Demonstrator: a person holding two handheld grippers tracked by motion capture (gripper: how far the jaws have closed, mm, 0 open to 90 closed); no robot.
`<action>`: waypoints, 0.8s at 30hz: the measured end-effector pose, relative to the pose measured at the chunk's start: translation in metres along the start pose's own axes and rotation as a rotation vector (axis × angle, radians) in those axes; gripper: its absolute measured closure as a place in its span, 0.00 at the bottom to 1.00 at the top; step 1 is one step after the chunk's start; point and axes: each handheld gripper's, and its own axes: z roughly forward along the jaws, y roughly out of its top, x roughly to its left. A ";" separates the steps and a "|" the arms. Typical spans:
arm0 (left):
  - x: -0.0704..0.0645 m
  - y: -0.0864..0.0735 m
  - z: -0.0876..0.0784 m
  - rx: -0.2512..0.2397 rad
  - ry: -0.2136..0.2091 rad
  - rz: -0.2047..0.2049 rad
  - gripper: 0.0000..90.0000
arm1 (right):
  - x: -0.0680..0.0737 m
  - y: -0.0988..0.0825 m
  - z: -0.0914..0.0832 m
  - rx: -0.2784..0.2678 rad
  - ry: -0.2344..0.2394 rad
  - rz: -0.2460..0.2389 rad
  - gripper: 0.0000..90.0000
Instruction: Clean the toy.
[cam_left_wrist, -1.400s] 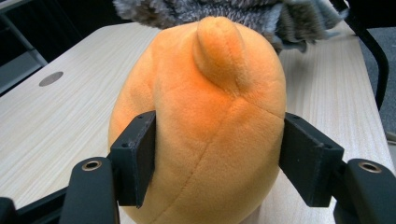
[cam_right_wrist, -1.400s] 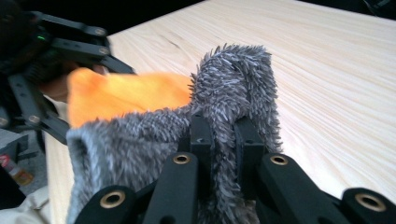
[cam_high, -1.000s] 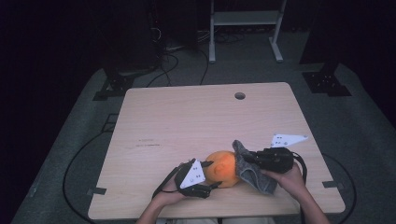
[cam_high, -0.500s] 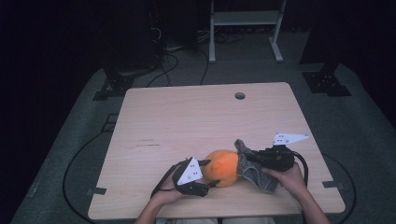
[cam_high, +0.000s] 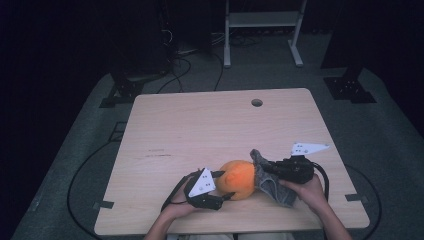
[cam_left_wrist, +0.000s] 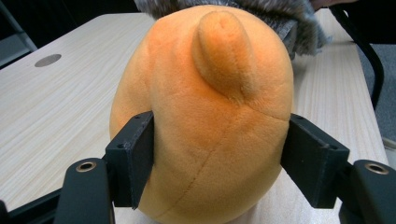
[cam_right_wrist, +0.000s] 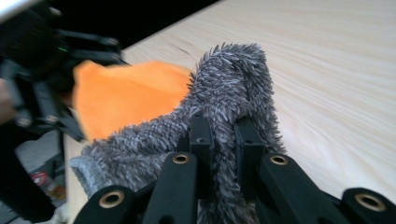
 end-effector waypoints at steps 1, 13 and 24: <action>0.000 0.000 0.000 -0.001 -0.001 -0.001 0.33 | -0.002 -0.002 -0.002 0.008 -0.013 0.011 0.89; -0.002 0.004 0.008 -0.021 0.022 -0.006 0.32 | 0.041 0.025 0.004 -0.047 0.069 -0.132 0.89; 0.003 0.002 0.011 -0.043 0.009 -0.052 0.26 | 0.008 0.006 -0.004 -0.021 -0.020 -0.030 0.89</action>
